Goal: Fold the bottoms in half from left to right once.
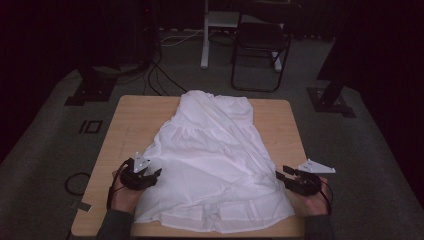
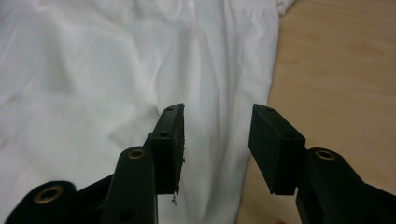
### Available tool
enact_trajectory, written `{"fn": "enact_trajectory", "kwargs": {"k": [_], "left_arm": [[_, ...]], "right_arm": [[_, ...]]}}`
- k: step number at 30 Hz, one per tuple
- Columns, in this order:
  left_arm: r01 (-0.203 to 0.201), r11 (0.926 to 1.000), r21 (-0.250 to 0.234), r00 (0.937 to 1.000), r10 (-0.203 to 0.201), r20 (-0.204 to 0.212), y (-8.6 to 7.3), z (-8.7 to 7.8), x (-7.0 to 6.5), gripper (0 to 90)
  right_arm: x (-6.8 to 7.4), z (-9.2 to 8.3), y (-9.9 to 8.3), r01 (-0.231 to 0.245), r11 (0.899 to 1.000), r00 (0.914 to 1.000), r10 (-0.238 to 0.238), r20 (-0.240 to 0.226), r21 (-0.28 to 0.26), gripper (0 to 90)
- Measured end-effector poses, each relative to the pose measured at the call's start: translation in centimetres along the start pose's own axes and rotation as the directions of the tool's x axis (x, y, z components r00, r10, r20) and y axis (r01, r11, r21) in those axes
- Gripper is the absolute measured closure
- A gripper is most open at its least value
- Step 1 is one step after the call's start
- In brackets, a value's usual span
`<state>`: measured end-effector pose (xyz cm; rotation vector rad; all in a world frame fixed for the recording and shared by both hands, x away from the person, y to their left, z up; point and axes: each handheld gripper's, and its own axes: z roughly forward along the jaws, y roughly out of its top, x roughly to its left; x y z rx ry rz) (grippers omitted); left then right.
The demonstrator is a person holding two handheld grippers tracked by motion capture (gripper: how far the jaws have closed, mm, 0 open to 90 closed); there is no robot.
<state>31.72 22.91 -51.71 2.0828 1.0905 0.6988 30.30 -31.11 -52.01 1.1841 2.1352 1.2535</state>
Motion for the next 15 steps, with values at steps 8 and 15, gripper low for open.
{"fn": "enact_trajectory", "kwargs": {"k": [8, 15], "left_arm": [[0.039, 0.9987, 0.033, 0.9981, -0.037, -0.048, 1.9, 1.8, 3.0, 42.8], [0.045, 0.9962, 0.074, 0.9989, -0.044, -0.019, 4.8, 5.3, 5.3, 42.7]], "right_arm": [[-1.2, 6.5, 4.4, -0.011, 1.000, 0.9997, 0.011, 0.021, 0.014, 62.3], [-1.6, 11.9, 7.4, -0.027, 0.999, 0.9996, 0.027, 0.011, 0.034, 54.6]]}}
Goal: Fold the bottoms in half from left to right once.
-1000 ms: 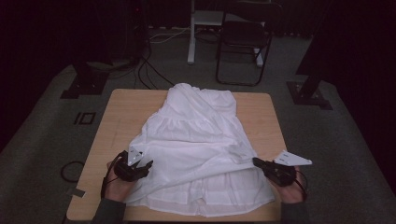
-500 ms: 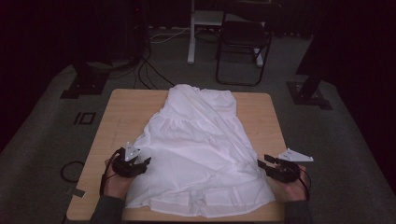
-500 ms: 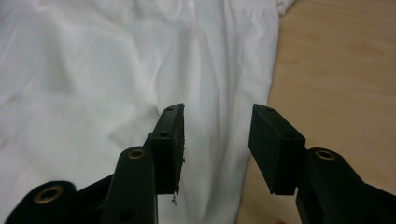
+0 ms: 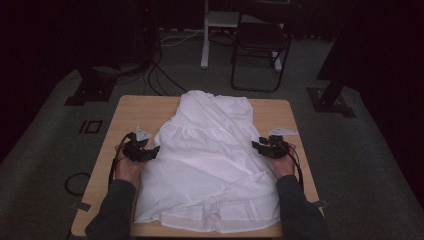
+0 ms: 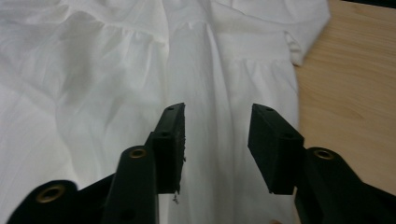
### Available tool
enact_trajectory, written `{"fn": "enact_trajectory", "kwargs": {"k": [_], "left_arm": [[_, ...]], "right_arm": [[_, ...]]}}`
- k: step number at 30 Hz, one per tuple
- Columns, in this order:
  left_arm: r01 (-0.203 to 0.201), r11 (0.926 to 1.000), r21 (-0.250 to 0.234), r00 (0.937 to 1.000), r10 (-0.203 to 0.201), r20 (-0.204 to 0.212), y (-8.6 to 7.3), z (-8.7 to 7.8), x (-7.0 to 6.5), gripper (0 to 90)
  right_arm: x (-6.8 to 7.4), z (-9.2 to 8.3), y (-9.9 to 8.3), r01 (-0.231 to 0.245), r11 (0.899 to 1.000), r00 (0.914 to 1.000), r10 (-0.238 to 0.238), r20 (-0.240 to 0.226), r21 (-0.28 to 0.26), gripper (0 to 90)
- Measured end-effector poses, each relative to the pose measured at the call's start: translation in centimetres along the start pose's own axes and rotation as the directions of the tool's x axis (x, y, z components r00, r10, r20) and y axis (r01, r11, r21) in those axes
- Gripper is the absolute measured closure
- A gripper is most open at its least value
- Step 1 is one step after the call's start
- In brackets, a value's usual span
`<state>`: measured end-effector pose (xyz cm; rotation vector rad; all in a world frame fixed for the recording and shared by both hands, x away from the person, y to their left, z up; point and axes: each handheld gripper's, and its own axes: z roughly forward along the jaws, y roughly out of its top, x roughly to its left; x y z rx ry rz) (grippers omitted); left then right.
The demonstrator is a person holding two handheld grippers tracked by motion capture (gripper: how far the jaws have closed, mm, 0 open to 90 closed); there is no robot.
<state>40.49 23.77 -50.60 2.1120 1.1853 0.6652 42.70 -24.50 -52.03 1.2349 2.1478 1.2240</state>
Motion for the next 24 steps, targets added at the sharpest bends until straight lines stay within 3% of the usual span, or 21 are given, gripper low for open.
{"fn": "enact_trajectory", "kwargs": {"k": [2, 3, 4, 7, 8, 9, 11, 13, 14, 15, 18, 19, 20, 21, 22, 24], "left_arm": [[0.030, 0.9991, 0.029, 0.9991, -0.031, 0.028, 0.1, 1.5, 0.7, 42.6], [0.030, 0.9991, 0.029, 0.9991, -0.031, 0.028, 0.1, 1.5, 0.7, 42.4], [0.058, 0.9974, 0.042, 0.9963, -0.061, 0.060, -0.1, 2.7, 1.1, 42.5], [0.081, 0.9945, 0.066, 0.9932, -0.086, 0.078, -0.4, 3.6, 1.3, 44.2], [0.104, 0.9912, 0.081, 0.9881, -0.113, 0.104, -0.7, 4.2, 1.4, 46.9], [0.104, 0.9912, 0.081, 0.9881, -0.113, 0.104, -0.7, 4.2, 1.4, 50.2], [0.073, 0.9944, 0.077, 0.9885, -0.082, 0.127, -0.8, 4.2, 1.0, 70.1], [0.059, 0.9958, 0.071, 0.9896, -0.067, 0.127, -0.8, 4.0, 0.8, 84.1], [0.045, 0.9977, 0.051, 0.9907, -0.051, 0.126, -0.7, 3.4, 0.6, 85.9], [0.045, 0.9977, 0.051, 0.9907, -0.051, 0.126, -0.7, 3.4, 0.6, 86.3], [0.082, 0.9963, -0.024, 0.9914, -0.079, 0.105, -1.4, 0.5, 0.2, 86.9], [0.082, 0.9963, -0.024, 0.9914, -0.079, 0.105, -1.4, 0.5, 0.2, 87.0], [0.099, 0.9933, -0.060, 0.9910, -0.093, 0.096, -2.1, -1.6, 0.0, 87.1], [0.099, 0.9933, -0.060, 0.9910, -0.093, 0.096, -2.1, -1.6, 0.0, 87.1], [0.130, 0.9875, -0.089, 0.9870, -0.120, 0.107, -3.1, -3.7, -0.2, 87.2], [0.136, 0.9865, -0.091, 0.9859, -0.126, 0.110, -4.1, -5.1, -0.6, 87.2]], "right_arm": [[0.2, 1.2, 0.8, 0.006, 1.000, 1.0000, -0.006, -0.002, 0.008, 52.2], [0.4, 1.7, 1.1, 0.011, 1.000, 0.9999, -0.011, 0.001, 0.012, 51.6], [0.4, 2.5, 1.5, 0.010, 1.000, 0.9999, -0.010, 0.002, 0.016, 51.0], [0.5, 3.5, 2.0, 0.001, 1.000, 1.0000, -0.001, 0.005, 0.021, 50.6], [0.5, 4.7, 2.3, -0.010, 0.999, 0.9999, 0.010, 0.005, 0.039, 50.6], [0.5, 5.1, 2.4, -0.014, 0.999, 0.9999, 0.013, 0.007, 0.049, 50.7], [0.5, 6.4, 2.6, -0.027, 0.997, 0.9996, 0.027, 0.003, 0.075, 54.2], [0.5, 6.8, 2.6, -0.037, 0.996, 0.9993, 0.037, -0.005, 0.084, 58.9], [0.6, 7.3, 2.5, -0.047, 0.994, 0.9982, 0.050, -0.032, 0.100, 84.7], [0.8, 7.2, 2.5, -0.046, 0.994, 0.9987, 0.048, -0.018, 0.102, 89.5], [1.1, 5.5, 2.6, -0.026, 0.998, 0.9997, 0.025, 0.008, 0.059, 90.0], [1.1, 5.5, 2.6, -0.026, 0.998, 0.9997, 0.025, 0.008, 0.059, 90.0], [1.1, 3.2, 2.9, 0.001, 1.000, 0.9988, -0.002, 0.050, 0.008, 90.0], [1.1, 3.2, 2.9, 0.001, 1.000, 0.9988, -0.002, 0.050, 0.008, 90.0], [0.5, -0.1, 3.1, -0.010, 0.998, 0.9963, 0.015, 0.084, -0.069, 90.0], [-0.2, -2.4, 2.7, -0.018, 0.994, 0.9927, 0.031, 0.116, -0.105, 90.0]]}}
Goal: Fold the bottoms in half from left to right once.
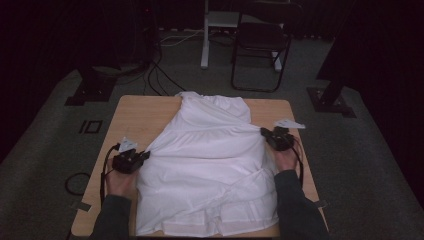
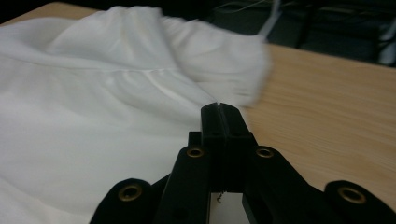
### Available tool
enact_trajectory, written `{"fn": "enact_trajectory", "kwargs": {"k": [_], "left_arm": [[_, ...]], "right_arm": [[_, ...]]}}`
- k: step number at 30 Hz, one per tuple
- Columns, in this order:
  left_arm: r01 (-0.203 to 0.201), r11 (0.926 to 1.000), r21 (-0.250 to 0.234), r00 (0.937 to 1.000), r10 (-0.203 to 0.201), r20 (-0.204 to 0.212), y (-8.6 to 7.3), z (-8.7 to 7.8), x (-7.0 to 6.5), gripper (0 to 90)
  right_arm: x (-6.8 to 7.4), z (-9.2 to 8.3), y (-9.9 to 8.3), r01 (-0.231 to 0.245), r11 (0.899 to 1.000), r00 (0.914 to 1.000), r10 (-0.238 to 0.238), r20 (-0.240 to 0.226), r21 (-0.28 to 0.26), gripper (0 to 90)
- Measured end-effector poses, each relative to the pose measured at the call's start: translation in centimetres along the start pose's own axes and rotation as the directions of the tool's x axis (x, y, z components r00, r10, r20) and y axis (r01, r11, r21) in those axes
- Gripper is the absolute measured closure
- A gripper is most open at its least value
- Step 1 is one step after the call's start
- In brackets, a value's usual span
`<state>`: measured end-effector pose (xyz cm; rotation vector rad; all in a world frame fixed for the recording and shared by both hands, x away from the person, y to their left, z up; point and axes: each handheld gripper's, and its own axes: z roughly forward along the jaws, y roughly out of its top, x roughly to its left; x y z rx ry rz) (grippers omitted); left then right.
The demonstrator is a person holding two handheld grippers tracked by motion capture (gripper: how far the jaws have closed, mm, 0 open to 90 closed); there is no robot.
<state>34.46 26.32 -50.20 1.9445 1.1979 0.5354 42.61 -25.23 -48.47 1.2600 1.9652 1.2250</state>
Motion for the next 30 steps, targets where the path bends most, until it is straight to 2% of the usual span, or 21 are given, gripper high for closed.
{"fn": "enact_trajectory", "kwargs": {"k": [1, 2, 3, 4, 5, 6, 7, 9, 10, 11, 12, 13, 15, 17, 19, 21, 24, 25, 26, 28, 30], "left_arm": [[0.000, 1.0000, 0.000, 1.0000, 0.000, 0.000, 0.0, 0.0, 0.0, 87.2], [0.003, 0.9996, 0.030, 0.9987, -0.005, 0.050, -1.3, -0.6, -0.7, 87.2], [0.003, 0.9996, 0.030, 0.9987, -0.005, 0.050, -1.3, -0.6, -0.7, 87.1], [-0.021, 0.9955, 0.092, 0.9986, 0.017, 0.051, -2.3, 0.0, -1.6, 87.0], [-0.021, 0.9955, 0.092, 0.9986, 0.017, 0.051, -2.3, 0.0, -1.6, 86.9], [-0.028, 0.9907, 0.133, 0.9991, 0.024, 0.035, -3.0, 0.8, -2.1, 86.7], [-0.027, 0.9887, 0.147, 0.9994, 0.023, 0.027, -3.3, 1.3, -2.2, 86.4], [-0.021, 0.9883, 0.151, 0.9995, 0.018, 0.026, -3.4, 1.5, -2.2, 85.2], [-0.033, 0.9870, 0.158, 0.9995, 0.032, 0.009, -3.5, 1.8, -2.3, 83.5], [-0.033, 0.9870, 0.158, 0.9995, 0.032, 0.009, -3.5, 1.8, -2.3, 81.4], [-0.036, 0.9845, 0.172, 0.9993, 0.037, -0.005, -3.6, 2.1, -2.3, 79.6], [-0.039, 0.9833, 0.178, 0.9992, 0.041, -0.004, -3.7, 2.2, -2.3, 79.2], [-0.047, 0.9825, 0.181, 0.9988, 0.048, -0.005, -3.8, 2.2, -2.4, 79.2], [-0.079, 0.9781, 0.192, 0.9965, 0.083, -0.013, -4.0, 1.9, -3.0, 79.5], [-0.088, 0.9768, 0.195, 0.9957, 0.092, -0.011, -4.2, 1.7, -3.3, 79.6], [-0.117, 0.9708, 0.210, 0.9931, 0.117, 0.012, -4.7, 0.9, -4.1, 79.5], [-0.121, 0.9689, 0.216, 0.9925, 0.114, 0.045, -5.4, 0.0, -4.8, 79.5], [-0.121, 0.9689, 0.216, 0.9925, 0.114, 0.045, -5.4, 0.0, -4.8, 79.5], [-0.117, 0.9687, 0.219, 0.9920, 0.103, 0.073, -5.8, -0.5, -5.1, 79.6], [-0.124, 0.9698, 0.210, 0.9893, 0.105, 0.101, -6.1, -1.1, -5.5, 79.7], [-0.127, 0.9754, 0.180, 0.9867, 0.105, 0.124, -6.0, -1.7, -5.7, 79.0]], "right_arm": [[0.0, 0.0, 0.0, 0.000, 1.000, 1.0000, 0.000, 0.000, 0.000, 90.0], [-1.0, -1.5, -1.0, -0.022, 1.000, 0.9998, 0.022, 0.003, 0.004, 90.0], [-1.0, -1.5, -1.0, -0.022, 1.000, 0.9998, 0.022, 0.003, 0.004, 90.0], [-1.4, -1.7, -2.8, -0.020, 0.998, 0.9998, 0.020, -0.005, 0.058, 90.0], [-1.4, -1.4, -3.5, -0.018, 0.997, 0.9998, 0.019, 0.000, 0.080, 90.0], [-1.2, -1.0, -4.4, -0.018, 0.993, 0.9998, 0.018, 0.002, 0.116, 90.0], [-1.1, -0.6, -5.1, -0.016, 0.990, 0.9999, 0.016, -0.001, 0.141, 90.0], [-0.8, 0.3, -6.8, -0.024, 0.981, 0.9994, 0.028, -0.021, 0.190, 89.8], [-0.6, 0.6, -7.6, -0.015, 0.978, 0.9995, 0.021, -0.024, 0.210, 89.7], [-0.6, 0.6, -7.6, -0.015, 0.978, 0.9995, 0.021, -0.024, 0.210, 89.7], [-0.3, 0.9, -8.3, -0.016, 0.973, 0.9994, 0.023, -0.027, 0.230, 89.5], [-0.2, 0.8, -8.5, -0.013, 0.975, 0.9996, 0.019, -0.023, 0.221, 89.6], [0.0, 0.6, -8.5, -0.012, 0.971, 0.9997, 0.017, -0.018, 0.237, 89.6], [0.5, 0.0, -8.6, 0.015, 0.966, 0.9999, -0.013, -0.010, 0.259, 89.7], [0.8, -0.3, -8.7, 0.020, 0.964, 0.9998, -0.019, -0.009, 0.267, 89.7], [1.4, -1.7, -9.3, 0.040, 0.956, 0.9992, -0.038, -0.013, 0.292, 89.8], [1.8, -3.4, -10.1, 0.036, 0.947, 0.9993, -0.034, -0.012, 0.318, 89.8], [1.8, -3.8, -10.3, 0.028, 0.946, 0.9996, -0.024, -0.015, 0.322, 89.7], [1.8, -4.2, -10.5, 0.017, 0.945, 0.9998, -0.012, -0.016, 0.328, 89.7], [1.9, -4.9, -10.8, 0.003, 0.941, 0.9998, 0.003, -0.018, 0.339, 89.8], [1.9, -5.5, -10.9, 0.000, 0.935, 0.9997, 0.009, -0.021, 0.356, 89.6]]}}
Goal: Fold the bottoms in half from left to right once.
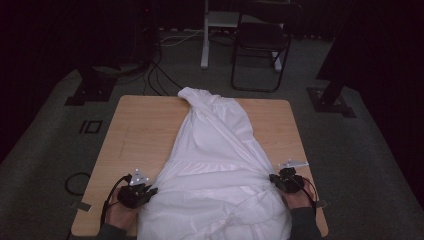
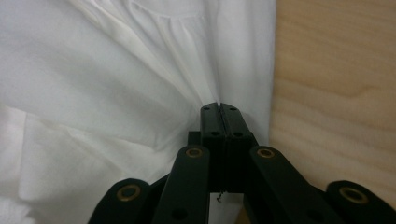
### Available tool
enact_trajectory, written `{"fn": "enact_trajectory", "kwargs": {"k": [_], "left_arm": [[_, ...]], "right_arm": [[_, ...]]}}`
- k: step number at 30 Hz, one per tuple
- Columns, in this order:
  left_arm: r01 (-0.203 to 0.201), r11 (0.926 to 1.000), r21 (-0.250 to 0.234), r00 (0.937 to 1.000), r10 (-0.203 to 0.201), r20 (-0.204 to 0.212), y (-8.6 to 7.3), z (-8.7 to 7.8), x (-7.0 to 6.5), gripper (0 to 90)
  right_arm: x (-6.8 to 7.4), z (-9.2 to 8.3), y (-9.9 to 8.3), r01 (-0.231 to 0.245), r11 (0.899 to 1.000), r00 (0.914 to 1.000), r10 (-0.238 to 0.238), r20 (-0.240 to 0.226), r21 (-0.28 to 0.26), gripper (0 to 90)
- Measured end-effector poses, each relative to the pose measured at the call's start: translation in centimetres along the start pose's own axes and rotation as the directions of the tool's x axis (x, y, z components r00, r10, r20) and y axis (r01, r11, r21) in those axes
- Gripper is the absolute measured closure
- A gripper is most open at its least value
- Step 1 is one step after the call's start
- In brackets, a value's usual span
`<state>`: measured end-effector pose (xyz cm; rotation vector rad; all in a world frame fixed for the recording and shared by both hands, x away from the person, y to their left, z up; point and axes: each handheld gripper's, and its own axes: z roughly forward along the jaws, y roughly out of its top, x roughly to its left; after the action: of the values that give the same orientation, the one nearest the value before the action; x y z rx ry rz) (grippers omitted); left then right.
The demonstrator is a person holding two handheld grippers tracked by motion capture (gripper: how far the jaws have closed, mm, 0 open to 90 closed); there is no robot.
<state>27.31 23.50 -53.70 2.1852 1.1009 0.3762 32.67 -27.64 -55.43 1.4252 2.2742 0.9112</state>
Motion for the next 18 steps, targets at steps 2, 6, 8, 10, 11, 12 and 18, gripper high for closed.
{"fn": "enact_trajectory", "kwargs": {"k": [2, 6, 8, 10, 11, 12, 18], "left_arm": [[-0.002, 0.9973, -0.073, 1.0000, 0.001, -0.009, 0.4, -0.9, 0.1, 66.2], [0.018, 0.9843, -0.175, 0.9970, -0.031, -0.071, 2.6, -2.0, 1.0, 53.9], [0.010, 0.9775, -0.211, 0.9954, -0.029, -0.091, 4.5, -2.1, 1.6, 51.6], [-0.008, 0.9745, -0.224, 0.9943, -0.016, -0.105, 6.1, -1.7, 2.0, 50.4], [-0.008, 0.9745, -0.224, 0.9943, -0.016, -0.105, 6.1, -1.7, 2.0, 50.3], [-0.020, 0.9740, -0.226, 0.9941, -0.005, -0.109, 8.1, -0.7, 2.7, 50.2], [-0.044, 0.9754, -0.216, 0.9920, 0.017, -0.125, 12.1, 2.6, 3.9, 49.6]], "right_arm": [[-0.1, -0.3, 0.0, 0.010, 1.000, 0.9998, -0.009, -0.019, 0.005, 81.7], [-0.8, -0.7, 1.3, 0.009, 0.997, 0.9995, -0.012, -0.031, -0.082, 57.9], [-1.1, -1.0, 3.0, 0.010, 0.990, 0.9985, -0.017, -0.051, -0.140, 55.1], [-1.3, -1.0, 4.5, 0.018, 0.985, 0.9977, -0.028, -0.062, -0.169, 56.6], [-1.3, -1.0, 4.5, 0.018, 0.985, 0.9977, -0.028, -0.062, -0.169, 56.6], [-1.5, -0.4, 6.2, 0.026, 0.981, 0.9959, -0.042, -0.081, -0.193, 63.2], [-0.8, 2.8, 10.7, 0.079, 0.976, 0.9886, -0.103, -0.109, -0.204, 61.6]]}}
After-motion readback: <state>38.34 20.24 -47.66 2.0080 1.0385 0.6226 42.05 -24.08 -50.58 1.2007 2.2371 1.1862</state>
